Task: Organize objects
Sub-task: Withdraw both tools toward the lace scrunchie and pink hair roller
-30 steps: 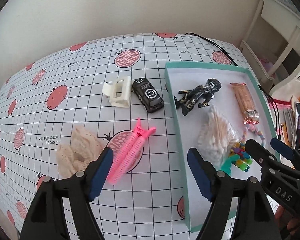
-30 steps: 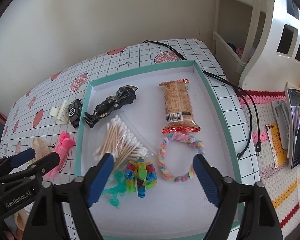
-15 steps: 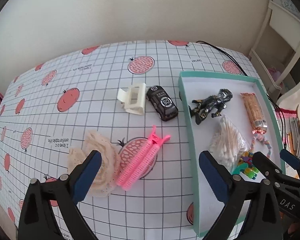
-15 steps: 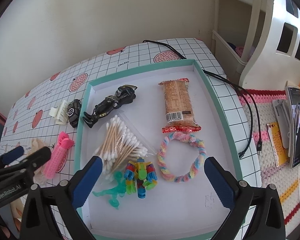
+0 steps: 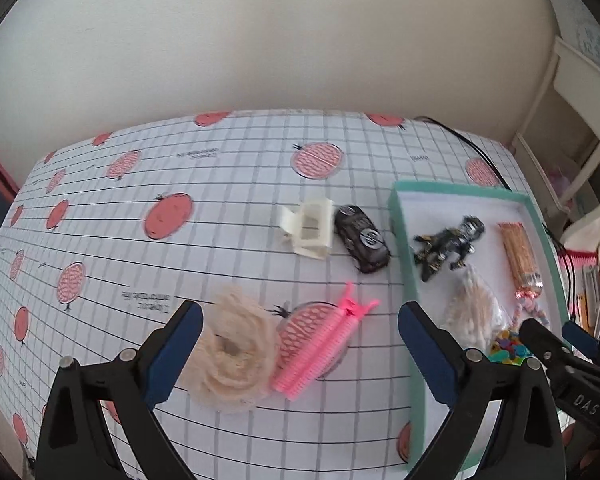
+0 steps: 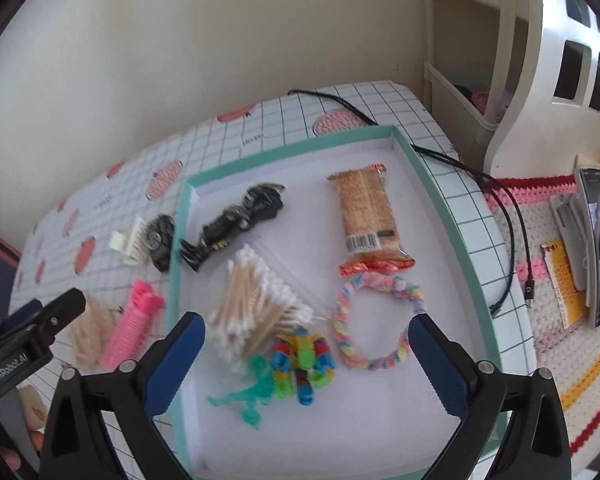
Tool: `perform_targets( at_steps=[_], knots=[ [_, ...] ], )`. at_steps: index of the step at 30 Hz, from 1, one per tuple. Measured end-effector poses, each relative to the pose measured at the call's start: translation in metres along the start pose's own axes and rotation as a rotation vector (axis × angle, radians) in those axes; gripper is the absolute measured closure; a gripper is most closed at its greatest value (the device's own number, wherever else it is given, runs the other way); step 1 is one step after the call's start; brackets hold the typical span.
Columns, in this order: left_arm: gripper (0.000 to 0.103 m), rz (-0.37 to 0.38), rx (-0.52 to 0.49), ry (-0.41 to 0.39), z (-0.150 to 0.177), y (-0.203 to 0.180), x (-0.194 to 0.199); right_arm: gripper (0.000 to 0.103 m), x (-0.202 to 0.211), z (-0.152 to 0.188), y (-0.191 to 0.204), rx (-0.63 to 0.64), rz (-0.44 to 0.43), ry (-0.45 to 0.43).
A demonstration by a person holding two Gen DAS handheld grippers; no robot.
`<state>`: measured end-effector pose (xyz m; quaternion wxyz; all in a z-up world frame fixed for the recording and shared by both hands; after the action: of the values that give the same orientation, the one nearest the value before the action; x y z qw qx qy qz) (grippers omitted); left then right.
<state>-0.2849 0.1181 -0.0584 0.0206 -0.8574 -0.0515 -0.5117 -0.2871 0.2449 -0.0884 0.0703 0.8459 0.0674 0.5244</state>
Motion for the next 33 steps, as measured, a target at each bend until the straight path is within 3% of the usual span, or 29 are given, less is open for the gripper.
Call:
perform_targets(
  at_steps=[8,16,24,33],
  knots=[
    [0.005,-0.033,0.13,-0.022,-0.006,0.06,0.003,0.0,0.003,-0.004,0.043,0.04,-0.097,-0.029],
    [0.005,0.022,0.298,-0.008,0.005,0.11,-0.003,0.001,0.0,0.002,0.107,0.114,-0.172,-0.035],
    [0.005,0.011,0.306,0.039,0.017,0.129,-0.015,0.01,-0.02,0.02,0.149,0.195,-0.152,0.014],
    [0.005,0.033,0.263,0.135,0.03,0.124,-0.04,0.025,-0.048,0.037,0.163,0.217,-0.097,0.094]
  ],
)
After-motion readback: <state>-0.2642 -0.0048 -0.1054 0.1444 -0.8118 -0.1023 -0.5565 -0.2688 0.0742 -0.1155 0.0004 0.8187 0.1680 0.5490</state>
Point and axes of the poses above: each gripper's, at about its wrist camera, not at the fingertips, and x roughly against the way its jaws point, y to its left, z to its underside, the point moved 9 cm from there along -x, roughly the way its jaws point, and after that the axes turned 2 degrees about y, right-handed, at the moved point
